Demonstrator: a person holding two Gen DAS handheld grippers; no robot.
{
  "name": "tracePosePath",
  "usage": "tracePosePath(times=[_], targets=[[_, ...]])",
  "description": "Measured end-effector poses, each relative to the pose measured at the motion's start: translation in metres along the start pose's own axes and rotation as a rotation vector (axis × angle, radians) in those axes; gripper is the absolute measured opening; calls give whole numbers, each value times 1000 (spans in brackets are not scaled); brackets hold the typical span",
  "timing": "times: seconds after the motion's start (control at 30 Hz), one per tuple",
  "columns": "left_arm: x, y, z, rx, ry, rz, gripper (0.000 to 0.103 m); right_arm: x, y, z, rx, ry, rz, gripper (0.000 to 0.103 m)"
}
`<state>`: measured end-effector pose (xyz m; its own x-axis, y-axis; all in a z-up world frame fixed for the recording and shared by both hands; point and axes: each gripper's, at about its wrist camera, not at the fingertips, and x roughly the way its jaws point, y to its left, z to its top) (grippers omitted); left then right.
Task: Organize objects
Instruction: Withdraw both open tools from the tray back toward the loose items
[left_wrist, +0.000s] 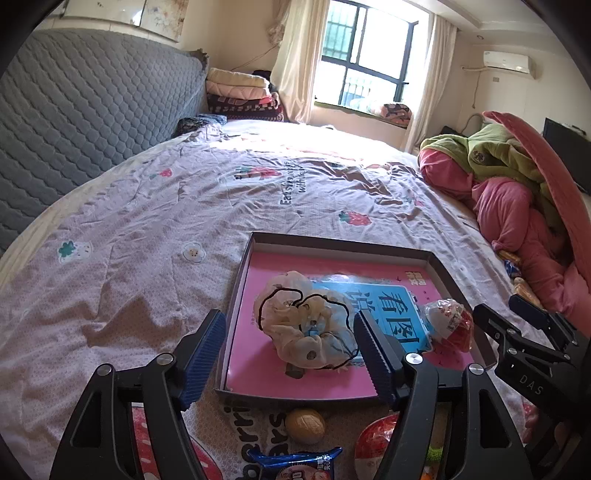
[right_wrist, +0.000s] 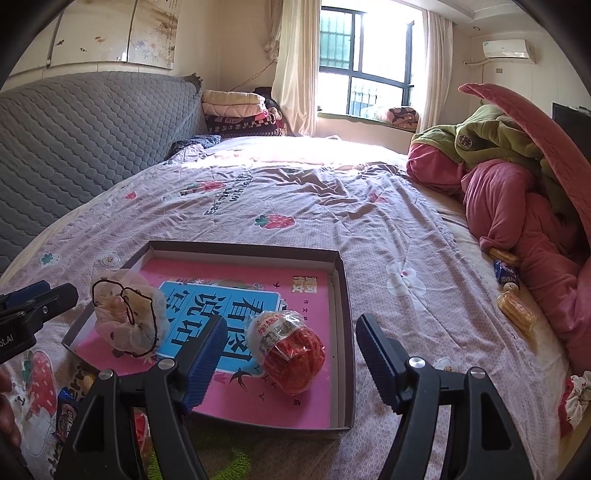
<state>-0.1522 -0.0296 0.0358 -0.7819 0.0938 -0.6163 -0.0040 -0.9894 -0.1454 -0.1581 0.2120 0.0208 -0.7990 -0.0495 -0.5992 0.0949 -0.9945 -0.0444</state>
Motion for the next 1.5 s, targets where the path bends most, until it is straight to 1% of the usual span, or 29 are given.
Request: tracePosePath(times=[0.3, 0.33, 0.4, 0.63, 0.83, 1.17, 1.5], targets=[[-13, 2, -9, 22, -12, 8, 75, -14, 17, 1, -6, -30, 43, 72], [-14, 2, -10, 26, -12, 6, 75, -15, 19, 1, -9, -33, 46, 73], [-16, 2, -12, 38, -12, 9, 75, -18, 21, 1, -12, -40, 55, 78], [-21, 6, -17, 44, 2, -6, 76, -32, 20, -2, -4, -64, 73, 80], [-28, 5, -23, 44, -5, -11, 76, -37, 15, -8, -6, -57, 82, 81], [-28, -6, -35, 86, 32, -21, 76, -50, 13, -17, -32, -64, 100, 81], [-25, -6, -45, 97, 77, -32, 76, -56, 12, -27, -57, -50, 111, 81]])
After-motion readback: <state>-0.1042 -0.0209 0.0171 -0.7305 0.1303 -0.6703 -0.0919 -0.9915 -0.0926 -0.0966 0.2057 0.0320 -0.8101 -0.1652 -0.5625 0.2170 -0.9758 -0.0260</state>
